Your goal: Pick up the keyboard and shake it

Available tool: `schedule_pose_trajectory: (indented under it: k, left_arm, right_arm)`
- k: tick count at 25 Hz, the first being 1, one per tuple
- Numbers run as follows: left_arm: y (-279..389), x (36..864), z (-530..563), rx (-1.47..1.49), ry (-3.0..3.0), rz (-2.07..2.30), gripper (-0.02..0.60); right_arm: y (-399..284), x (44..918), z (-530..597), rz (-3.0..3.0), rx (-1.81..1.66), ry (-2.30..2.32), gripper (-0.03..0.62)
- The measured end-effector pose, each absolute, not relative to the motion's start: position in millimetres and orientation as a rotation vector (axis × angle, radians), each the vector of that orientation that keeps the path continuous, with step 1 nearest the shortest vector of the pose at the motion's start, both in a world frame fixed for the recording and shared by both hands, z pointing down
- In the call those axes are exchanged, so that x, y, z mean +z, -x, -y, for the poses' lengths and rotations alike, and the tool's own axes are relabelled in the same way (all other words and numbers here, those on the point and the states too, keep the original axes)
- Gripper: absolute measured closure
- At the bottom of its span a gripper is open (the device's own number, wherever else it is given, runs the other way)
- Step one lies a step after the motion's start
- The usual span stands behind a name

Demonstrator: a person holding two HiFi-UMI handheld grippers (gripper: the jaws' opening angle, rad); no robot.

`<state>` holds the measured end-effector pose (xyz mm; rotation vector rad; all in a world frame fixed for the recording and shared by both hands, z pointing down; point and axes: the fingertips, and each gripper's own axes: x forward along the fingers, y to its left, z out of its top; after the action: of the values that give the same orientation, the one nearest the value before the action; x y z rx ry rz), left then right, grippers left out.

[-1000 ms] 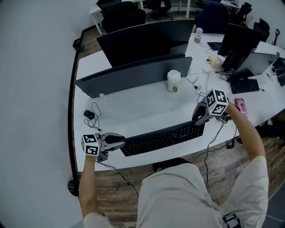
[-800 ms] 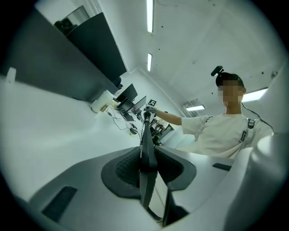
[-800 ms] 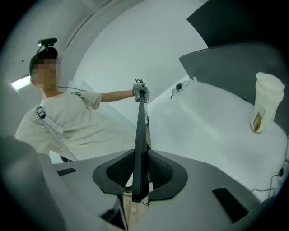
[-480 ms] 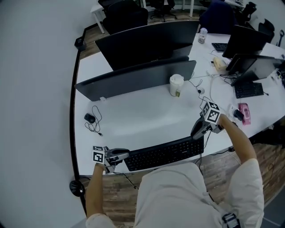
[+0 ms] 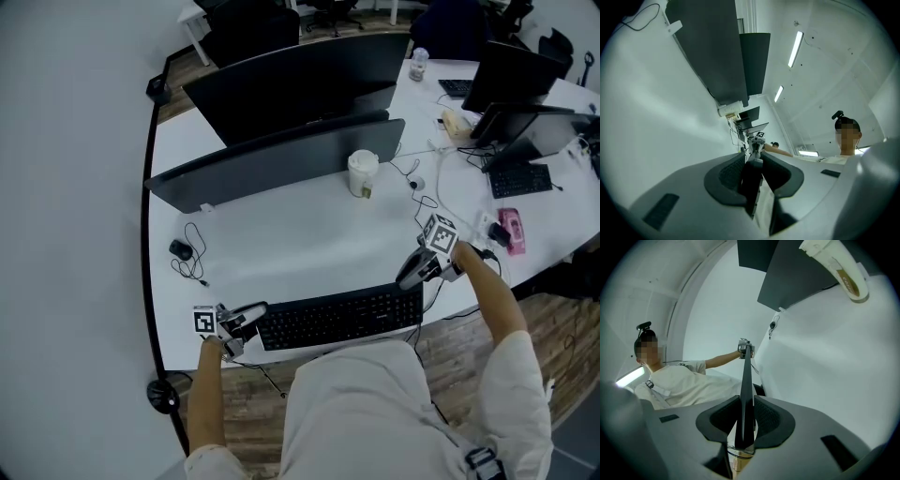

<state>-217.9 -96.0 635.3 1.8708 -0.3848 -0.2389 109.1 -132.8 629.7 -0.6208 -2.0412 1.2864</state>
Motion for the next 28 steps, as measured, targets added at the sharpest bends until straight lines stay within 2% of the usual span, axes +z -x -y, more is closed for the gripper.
schedule_pose_trajectory:
  k: [10,28]
  left_arm:
    - [220.6,646.5,112.9,-0.342,-1.649,0.384,0.466]
    - [229.4,643.1,146.8,-0.463,-1.595,0.521,0.465]
  right_arm:
    - [-101.9,638.3,172.8,2.004,1.538,0.555,0.47]
    - [-89.9,634.6,255.9,2.226,1.517,0.371,0.473]
